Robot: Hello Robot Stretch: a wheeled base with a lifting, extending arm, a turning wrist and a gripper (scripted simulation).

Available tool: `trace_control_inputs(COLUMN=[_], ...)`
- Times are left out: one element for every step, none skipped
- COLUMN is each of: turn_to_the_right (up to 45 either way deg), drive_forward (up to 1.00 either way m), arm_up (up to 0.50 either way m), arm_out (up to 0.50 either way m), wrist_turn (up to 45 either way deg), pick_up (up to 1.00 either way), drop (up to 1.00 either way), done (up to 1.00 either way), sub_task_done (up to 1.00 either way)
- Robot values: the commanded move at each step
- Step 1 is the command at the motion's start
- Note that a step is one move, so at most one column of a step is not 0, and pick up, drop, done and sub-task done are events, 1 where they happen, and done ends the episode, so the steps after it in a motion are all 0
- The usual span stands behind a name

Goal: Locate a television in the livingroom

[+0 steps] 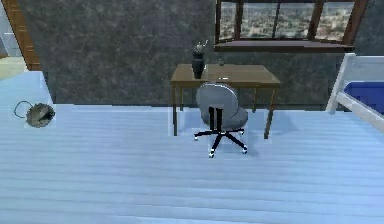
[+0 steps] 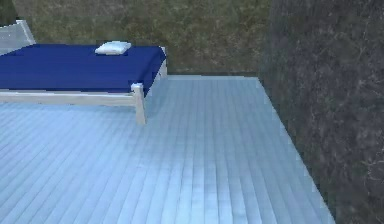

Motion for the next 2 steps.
trace_control_inputs(turn_to_the_right=[-12.0, 0.0], drive_forward=[0.00, 0.40], arm_up=[0.00, 0.00], arm_out=[0.00, 0.00], wrist_turn=[0.0, 0.0], pick_up=[0.00, 0.00], drop=[0.00, 0.00], done=[0.00, 0.00], sub_task_done=[0.00, 0.00])
